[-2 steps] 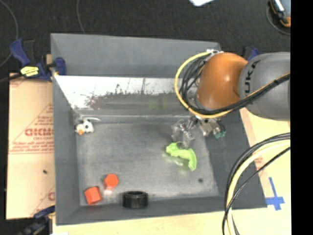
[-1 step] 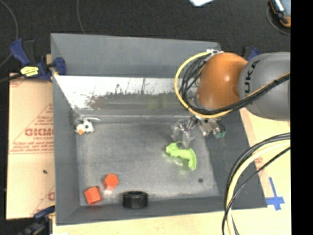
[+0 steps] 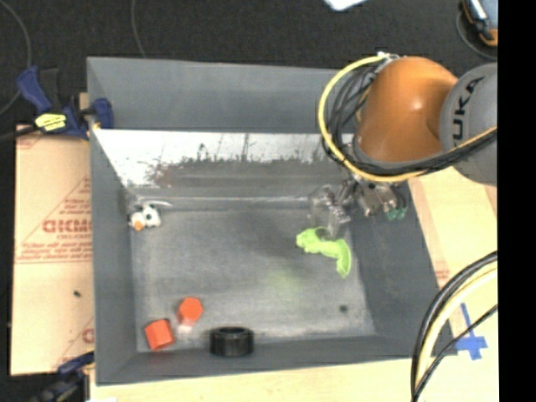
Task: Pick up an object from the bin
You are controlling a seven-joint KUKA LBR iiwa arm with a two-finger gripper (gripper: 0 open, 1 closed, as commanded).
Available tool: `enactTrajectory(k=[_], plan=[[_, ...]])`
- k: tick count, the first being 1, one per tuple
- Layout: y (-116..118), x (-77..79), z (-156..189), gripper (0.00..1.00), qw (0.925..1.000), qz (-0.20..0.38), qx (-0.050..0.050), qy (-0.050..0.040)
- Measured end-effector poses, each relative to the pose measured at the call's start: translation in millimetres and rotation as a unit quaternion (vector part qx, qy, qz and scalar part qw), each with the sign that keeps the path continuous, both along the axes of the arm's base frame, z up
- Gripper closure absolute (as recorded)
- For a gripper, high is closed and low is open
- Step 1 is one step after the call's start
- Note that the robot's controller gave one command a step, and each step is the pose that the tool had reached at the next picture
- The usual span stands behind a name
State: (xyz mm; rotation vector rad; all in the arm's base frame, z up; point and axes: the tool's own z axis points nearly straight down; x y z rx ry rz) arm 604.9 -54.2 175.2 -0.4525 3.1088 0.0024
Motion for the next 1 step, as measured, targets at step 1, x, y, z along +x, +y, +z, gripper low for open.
enactTrajectory(k=[1], plan=[[-10.8, 12.8, 63.1, 1.0, 1.0, 0.003, -0.001, -0.006]])
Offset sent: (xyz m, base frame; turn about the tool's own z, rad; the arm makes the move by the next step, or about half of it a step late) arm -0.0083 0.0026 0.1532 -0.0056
